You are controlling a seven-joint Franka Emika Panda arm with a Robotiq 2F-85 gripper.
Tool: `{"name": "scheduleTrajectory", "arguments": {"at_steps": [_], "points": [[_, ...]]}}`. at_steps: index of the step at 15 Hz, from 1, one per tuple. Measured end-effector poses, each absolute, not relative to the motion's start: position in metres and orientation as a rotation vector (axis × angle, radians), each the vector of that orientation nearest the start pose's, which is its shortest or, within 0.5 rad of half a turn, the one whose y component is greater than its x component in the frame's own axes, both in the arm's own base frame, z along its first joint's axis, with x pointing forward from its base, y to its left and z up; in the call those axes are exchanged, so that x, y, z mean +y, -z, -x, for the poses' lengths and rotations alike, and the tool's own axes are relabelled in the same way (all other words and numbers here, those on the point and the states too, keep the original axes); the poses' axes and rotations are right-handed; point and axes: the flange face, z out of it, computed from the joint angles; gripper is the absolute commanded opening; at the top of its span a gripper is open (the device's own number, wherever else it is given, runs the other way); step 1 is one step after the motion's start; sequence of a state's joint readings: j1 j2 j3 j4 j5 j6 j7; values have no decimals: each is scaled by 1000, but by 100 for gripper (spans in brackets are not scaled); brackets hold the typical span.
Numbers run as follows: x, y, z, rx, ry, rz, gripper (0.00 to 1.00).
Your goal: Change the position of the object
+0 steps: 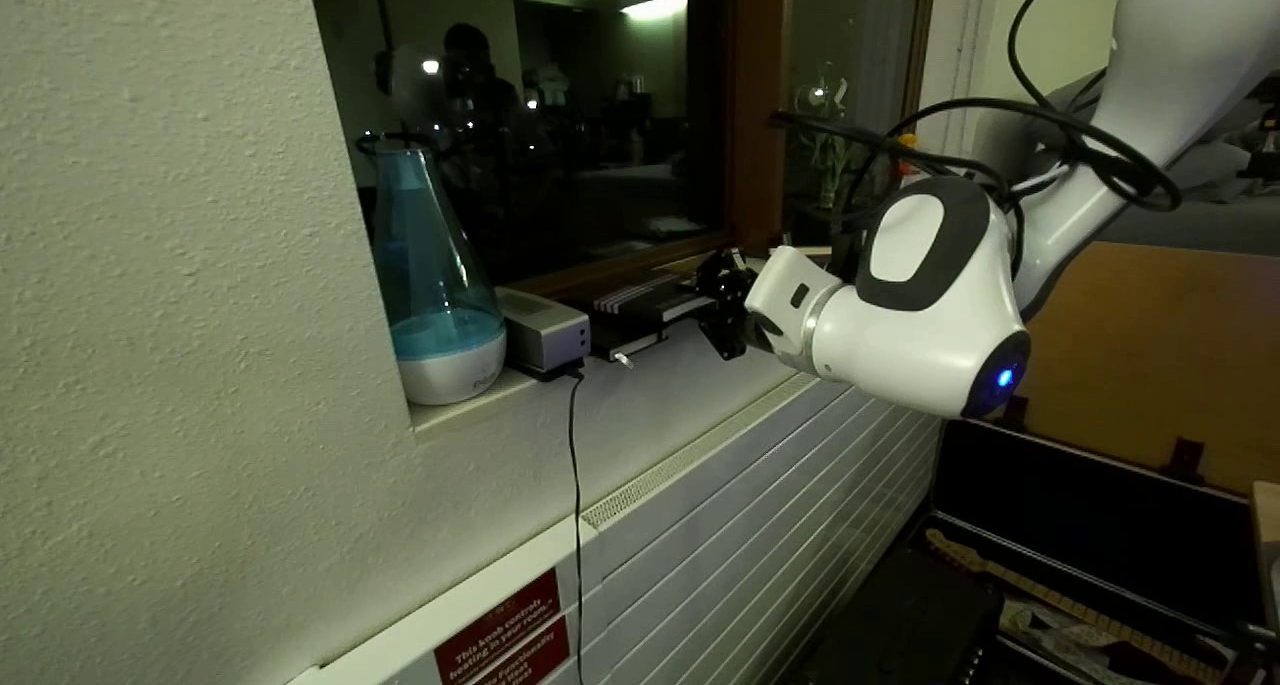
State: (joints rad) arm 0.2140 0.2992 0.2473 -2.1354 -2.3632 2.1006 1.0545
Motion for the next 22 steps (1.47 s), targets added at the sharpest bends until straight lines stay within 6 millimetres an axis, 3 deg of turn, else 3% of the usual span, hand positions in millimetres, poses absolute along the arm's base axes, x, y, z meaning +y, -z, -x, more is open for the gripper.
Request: {"name": "scheduleTrajectory", "arguments": {"at_steps": [7, 14, 18, 22], "points": [[232, -309, -548, 1035, -1087, -1359, 3], [231, -365, -543, 982, -1144, -1400, 3], [216, -396, -542, 949, -1163, -1418, 3], [190, -411, -543, 911, -1146, -1421, 3]]}}
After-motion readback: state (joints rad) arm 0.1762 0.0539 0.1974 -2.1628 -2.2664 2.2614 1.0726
